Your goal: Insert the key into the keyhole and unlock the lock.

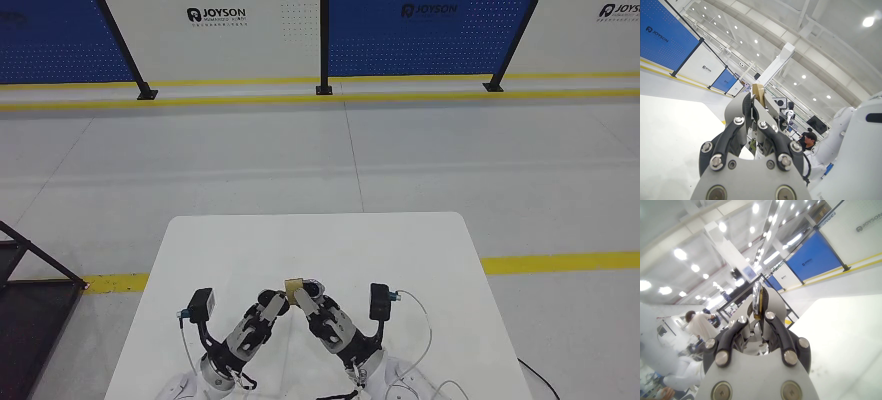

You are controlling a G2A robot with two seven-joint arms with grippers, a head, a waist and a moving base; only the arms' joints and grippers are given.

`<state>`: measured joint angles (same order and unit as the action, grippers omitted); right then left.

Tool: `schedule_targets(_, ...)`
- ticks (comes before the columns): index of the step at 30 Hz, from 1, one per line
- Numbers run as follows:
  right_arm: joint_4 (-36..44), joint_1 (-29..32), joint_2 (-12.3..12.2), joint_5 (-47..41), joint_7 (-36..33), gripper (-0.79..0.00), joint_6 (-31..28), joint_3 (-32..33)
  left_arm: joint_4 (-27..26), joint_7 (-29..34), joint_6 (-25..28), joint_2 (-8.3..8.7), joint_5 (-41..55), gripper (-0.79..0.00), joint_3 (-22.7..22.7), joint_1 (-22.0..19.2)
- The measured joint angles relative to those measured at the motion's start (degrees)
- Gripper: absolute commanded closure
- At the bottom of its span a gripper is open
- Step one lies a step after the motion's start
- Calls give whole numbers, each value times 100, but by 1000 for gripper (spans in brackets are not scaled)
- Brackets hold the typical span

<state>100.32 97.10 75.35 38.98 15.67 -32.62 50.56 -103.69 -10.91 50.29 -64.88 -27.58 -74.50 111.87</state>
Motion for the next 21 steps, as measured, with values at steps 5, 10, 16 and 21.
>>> schedule_targets(5, 21, 12, -6, 1, -52, 0, 59, 2, 33, -344, -21, -38, -534, 0, -11, -1)
schedule_targets(10, 47, 28, -17, -38, -141, 0, 103, 12, 84, -679, -17, -73, -1039, 0, -11, -24)
schedule_targets(16, 89, 44, -30, -100, -257, 0, 180, 31, 110, -1203, -138, -114, -1764, 0, -56, -45)
schedule_targets(21, 110, 46, -36, -125, -302, 0, 229, 37, 172, -1782, -339, -153, -2546, 0, -34, -67)
